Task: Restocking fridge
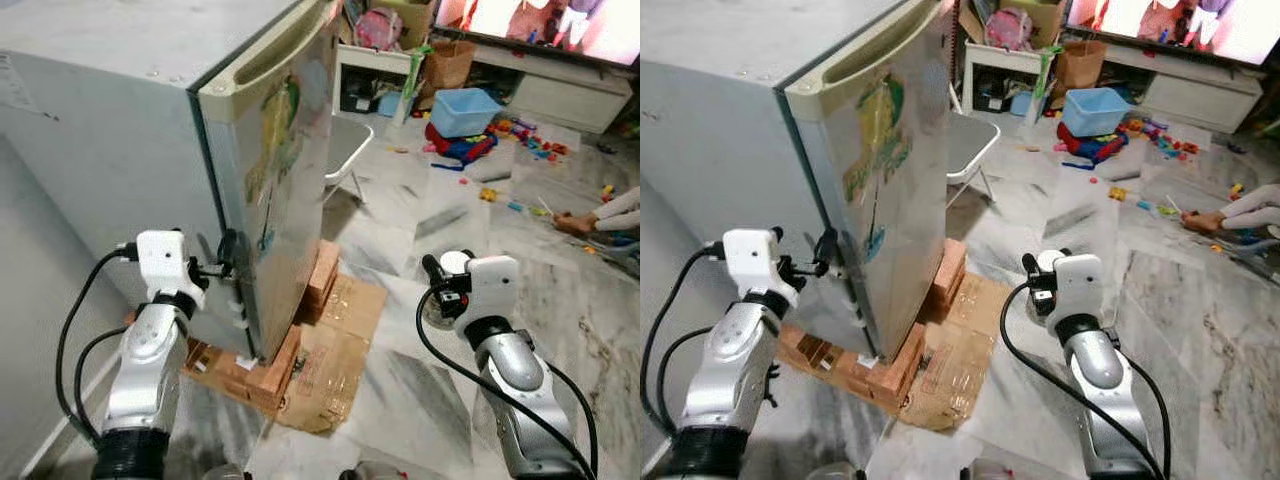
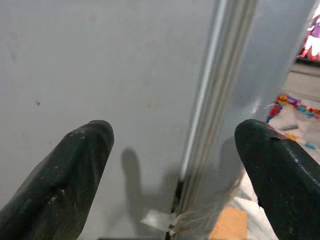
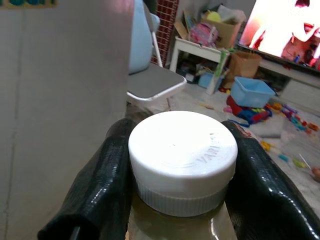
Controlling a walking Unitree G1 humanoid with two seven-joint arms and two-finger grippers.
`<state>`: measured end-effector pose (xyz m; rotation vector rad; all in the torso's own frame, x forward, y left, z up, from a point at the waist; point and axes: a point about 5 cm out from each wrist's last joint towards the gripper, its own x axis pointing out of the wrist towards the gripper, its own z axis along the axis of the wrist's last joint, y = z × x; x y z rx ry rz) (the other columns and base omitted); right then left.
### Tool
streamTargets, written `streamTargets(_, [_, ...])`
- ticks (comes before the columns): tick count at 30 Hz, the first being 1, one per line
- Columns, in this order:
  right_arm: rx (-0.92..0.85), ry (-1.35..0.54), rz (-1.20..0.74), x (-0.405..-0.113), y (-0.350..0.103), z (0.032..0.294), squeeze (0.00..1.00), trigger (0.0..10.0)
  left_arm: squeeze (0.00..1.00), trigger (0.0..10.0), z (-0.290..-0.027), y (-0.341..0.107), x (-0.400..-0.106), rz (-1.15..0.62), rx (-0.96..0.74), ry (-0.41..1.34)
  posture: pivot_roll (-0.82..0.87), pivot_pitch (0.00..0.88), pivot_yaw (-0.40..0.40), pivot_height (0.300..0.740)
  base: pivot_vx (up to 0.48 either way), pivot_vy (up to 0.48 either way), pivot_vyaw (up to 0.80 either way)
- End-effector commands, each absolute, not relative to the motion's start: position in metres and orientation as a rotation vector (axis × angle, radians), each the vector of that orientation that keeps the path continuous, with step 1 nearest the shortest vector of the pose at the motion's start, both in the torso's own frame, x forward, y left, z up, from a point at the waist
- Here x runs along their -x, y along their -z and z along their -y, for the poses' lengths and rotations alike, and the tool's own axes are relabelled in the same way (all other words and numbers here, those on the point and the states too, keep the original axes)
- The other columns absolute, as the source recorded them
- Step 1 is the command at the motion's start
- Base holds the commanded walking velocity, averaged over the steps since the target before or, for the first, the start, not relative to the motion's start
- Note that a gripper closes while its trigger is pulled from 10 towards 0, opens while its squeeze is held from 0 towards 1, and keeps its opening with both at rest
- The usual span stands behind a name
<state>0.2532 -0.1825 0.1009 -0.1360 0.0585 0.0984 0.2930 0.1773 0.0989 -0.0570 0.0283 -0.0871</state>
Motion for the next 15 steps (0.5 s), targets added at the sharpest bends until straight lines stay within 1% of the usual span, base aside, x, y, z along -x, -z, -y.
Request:
streamTargets(1, [0.151, -0.093, -0.015, -0.252, -0.112, 0.185, 0.0, 10.0, 0.0, 10.0, -0.175, -0.1, -0.3, -0.024, 0.047, 0.095, -0.05, 0.0, -0.016, 0.74, 0.0, 0.0, 0.0])
streamTargets(3, [0.15, -0.092, -0.014, -0.25, -0.112, 0.184, 0.0, 10.0, 0.0, 10.0, -0.173, -0.102, -0.309, -0.018, 0.045, 0.09, -0.05, 0.0, -0.01, 0.74, 0.0, 0.0, 0.0])
streamTargets(8, [0.15, -0.089, -0.016, -0.248, -0.113, 0.184, 0.0, 10.0, 0.0, 10.0, -0.168, -0.104, -0.322, -0.014, 0.047, 0.089, -0.06, 0.0, -0.006, 0.74, 0.0, 0.0, 0.0])
streamTargets(11, [0.151, -0.087, -0.016, -0.247, -0.115, 0.184, 0.0, 10.0, 0.0, 10.0, -0.163, -0.106, -0.33, 0.002, 0.045, 0.081, -0.06, 0.0, -0.006, 0.74, 0.0, 0.0, 0.0])
streamTargets(15, [0.153, -0.089, -0.015, -0.247, -0.116, 0.183, 0.0, 10.0, 0.0, 10.0, -0.149, -0.103, -0.338, -0.032, 0.009, 0.082, -0.07, 0.0, -0.006, 0.74, 0.0, 0.0, 0.0])
